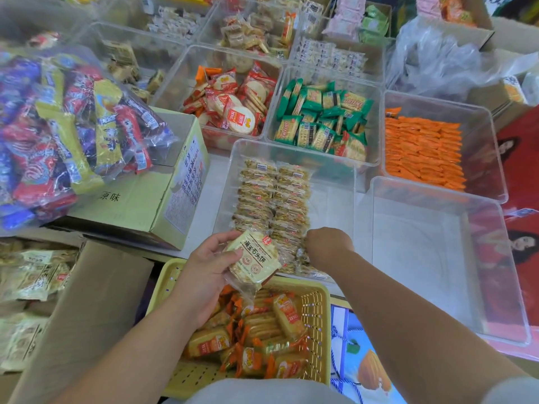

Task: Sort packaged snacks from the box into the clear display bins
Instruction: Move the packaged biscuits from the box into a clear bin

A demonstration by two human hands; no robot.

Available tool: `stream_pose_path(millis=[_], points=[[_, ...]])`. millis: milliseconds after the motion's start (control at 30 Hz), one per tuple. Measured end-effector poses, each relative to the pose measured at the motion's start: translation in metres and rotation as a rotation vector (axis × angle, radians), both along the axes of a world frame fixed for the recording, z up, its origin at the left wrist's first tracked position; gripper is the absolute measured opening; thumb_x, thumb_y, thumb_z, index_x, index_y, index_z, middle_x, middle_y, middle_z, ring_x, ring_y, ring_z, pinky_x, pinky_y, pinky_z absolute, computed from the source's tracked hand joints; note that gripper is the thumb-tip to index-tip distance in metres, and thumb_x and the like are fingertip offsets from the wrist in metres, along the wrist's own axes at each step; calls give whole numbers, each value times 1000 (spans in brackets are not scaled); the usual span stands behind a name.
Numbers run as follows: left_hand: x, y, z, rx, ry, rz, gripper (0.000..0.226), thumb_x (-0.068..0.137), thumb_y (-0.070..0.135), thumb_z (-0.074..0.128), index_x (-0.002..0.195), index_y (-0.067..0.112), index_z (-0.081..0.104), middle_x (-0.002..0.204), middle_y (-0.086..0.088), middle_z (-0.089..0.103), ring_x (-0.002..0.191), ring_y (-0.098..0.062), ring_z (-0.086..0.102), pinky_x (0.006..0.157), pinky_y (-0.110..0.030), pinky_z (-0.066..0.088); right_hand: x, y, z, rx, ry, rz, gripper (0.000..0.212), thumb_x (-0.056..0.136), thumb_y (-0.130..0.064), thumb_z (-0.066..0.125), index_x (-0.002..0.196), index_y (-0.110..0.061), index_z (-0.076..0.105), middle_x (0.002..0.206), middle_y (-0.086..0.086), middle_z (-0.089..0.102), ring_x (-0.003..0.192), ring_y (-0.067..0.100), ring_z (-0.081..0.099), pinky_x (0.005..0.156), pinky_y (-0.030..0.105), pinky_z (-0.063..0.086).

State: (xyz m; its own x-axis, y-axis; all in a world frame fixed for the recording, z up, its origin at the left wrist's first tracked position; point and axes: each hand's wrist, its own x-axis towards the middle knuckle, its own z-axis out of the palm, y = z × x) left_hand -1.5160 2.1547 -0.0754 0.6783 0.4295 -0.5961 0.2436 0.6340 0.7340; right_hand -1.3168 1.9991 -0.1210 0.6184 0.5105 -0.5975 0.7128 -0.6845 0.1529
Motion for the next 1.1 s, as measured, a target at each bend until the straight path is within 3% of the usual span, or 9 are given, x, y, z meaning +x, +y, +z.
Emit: stream_pose_path(millis=[167,333,467,567,667,767,900,967,1100], points=[[0,0,0,23,8,-7,31,94,-5,61,121,10,68,112,-17,76,88,-27,77,66,-35,63,8,-4,-18,54,168,-90,27,95,-4,49,121,-9,52,100,5,60,83,24,55,68,34,45],[0,-1,1,29,18,-6,32,94,-6,61,122,9,68,114,-18,74,89,-28,76,66,-37,63,9,-6,-20,135,290,-162,22,104,-22,39,122,-12,48,117,10,62,98,28,59,88,40,47],[0,-1,3,18,25,-2,31,95,-6,60,120,10,68,112,-18,75,87,-27,76,65,-37,62,8,-9,-9,71,257,-46,45,105,-42,30,134,-11,45,125,11,62,122,33,54,114,52,26],[1,0,4,-39,9,19,32,96,-5,58,124,8,66,114,-19,75,89,-27,76,62,-35,62,4,-7,10,-47,113,107,45,102,-45,35,132,-15,48,113,7,64,113,31,54,102,49,34],[4,0,6,-120,-2,88,32,97,-4,56,126,6,64,114,-18,76,88,-24,77,60,-32,61,-1,-6,34,-21,70,105,27,99,-43,44,105,-20,58,83,-1,57,85,25,55,78,40,42],[6,0,10,-168,-1,125,27,99,-1,54,122,6,65,113,-19,76,87,-25,78,59,-34,62,-8,-14,50,227,86,3,27,99,-41,48,118,-23,58,110,3,66,100,26,61,81,39,50],[11,-4,18,-243,1,139,24,97,3,56,115,10,69,109,-17,78,86,-28,78,60,-39,63,-33,-35,67,771,218,23,70,93,-34,68,152,-43,32,155,-9,41,137,18,45,105,30,40],[15,-9,25,-293,-3,78,32,85,6,63,116,11,69,110,-18,77,88,-31,78,62,-42,63,-44,-43,74,945,274,88,74,88,-30,76,149,-46,38,158,-11,37,140,16,42,107,30,39],[27,-24,41,-231,52,-96,41,78,12,68,119,7,68,98,-17,78,77,-30,77,53,-37,60,-53,-56,83,1190,329,45,46,86,-13,74,130,-27,67,147,-9,54,137,13,47,109,29,42]])
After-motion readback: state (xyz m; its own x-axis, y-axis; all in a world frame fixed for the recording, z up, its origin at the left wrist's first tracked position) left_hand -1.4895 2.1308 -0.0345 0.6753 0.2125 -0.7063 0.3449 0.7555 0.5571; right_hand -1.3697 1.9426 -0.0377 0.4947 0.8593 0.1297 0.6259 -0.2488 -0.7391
